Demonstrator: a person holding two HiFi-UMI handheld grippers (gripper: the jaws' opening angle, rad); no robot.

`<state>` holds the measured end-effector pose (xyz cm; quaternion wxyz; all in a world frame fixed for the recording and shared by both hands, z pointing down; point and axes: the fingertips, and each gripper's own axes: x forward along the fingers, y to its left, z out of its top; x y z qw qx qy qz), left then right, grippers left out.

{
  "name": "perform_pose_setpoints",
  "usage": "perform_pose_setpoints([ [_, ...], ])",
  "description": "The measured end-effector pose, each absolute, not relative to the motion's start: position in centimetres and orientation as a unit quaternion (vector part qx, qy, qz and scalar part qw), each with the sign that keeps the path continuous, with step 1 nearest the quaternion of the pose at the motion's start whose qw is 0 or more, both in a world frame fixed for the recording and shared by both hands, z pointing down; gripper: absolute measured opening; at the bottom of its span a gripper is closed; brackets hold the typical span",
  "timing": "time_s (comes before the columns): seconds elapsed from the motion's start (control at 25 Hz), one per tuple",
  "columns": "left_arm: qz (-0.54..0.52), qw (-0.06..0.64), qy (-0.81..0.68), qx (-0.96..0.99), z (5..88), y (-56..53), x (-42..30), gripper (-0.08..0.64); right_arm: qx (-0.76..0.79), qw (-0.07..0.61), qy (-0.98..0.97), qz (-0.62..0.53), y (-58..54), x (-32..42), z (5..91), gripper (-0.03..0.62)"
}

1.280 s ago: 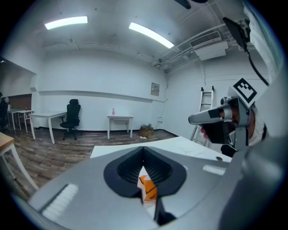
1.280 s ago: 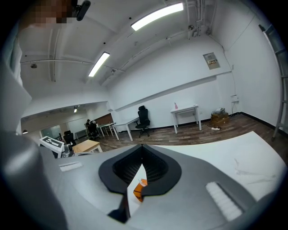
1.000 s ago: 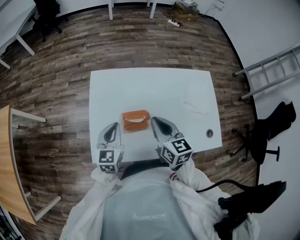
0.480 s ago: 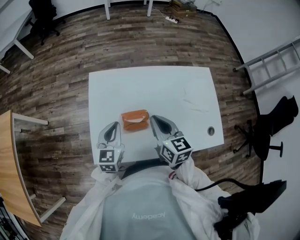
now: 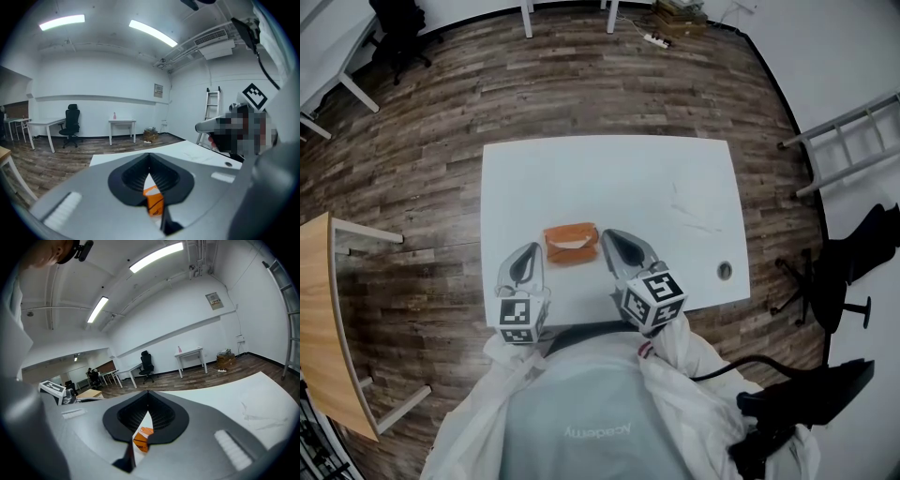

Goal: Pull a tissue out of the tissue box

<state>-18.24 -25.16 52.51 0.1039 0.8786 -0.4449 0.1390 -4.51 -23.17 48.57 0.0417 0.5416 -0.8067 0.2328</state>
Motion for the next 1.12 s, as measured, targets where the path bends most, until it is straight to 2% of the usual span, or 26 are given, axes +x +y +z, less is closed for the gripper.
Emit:
perform_pose_setpoints([
  [0.36,0.154,0.100,-0.475,0.861,51.8,-25.7,-17.6,0.000,0.510,0.048,-0.825,0.236,-25.0,-3.5,49.1,0.002],
  [0.8,0.149,0.101,-0.497,0.849,52.0,-25.6,-18.0,0.000,0.470,0.112,-0.846,0.226,-25.5,-4.9,51.5,0.003],
  [0.92,0.148,0.103,-0.500,0.847,52.1,-25.3,-17.9,0.000,0.443,0.144,-0.857,0.220,-25.1,-5.7,52.5,0.015],
  [1.12,0.148,0.106,-0.505,0.844,52.1,-25.1,-18.2,0.000,0.401,0.199,-0.871,0.203,-24.4,-7.2,54.2,0.088],
])
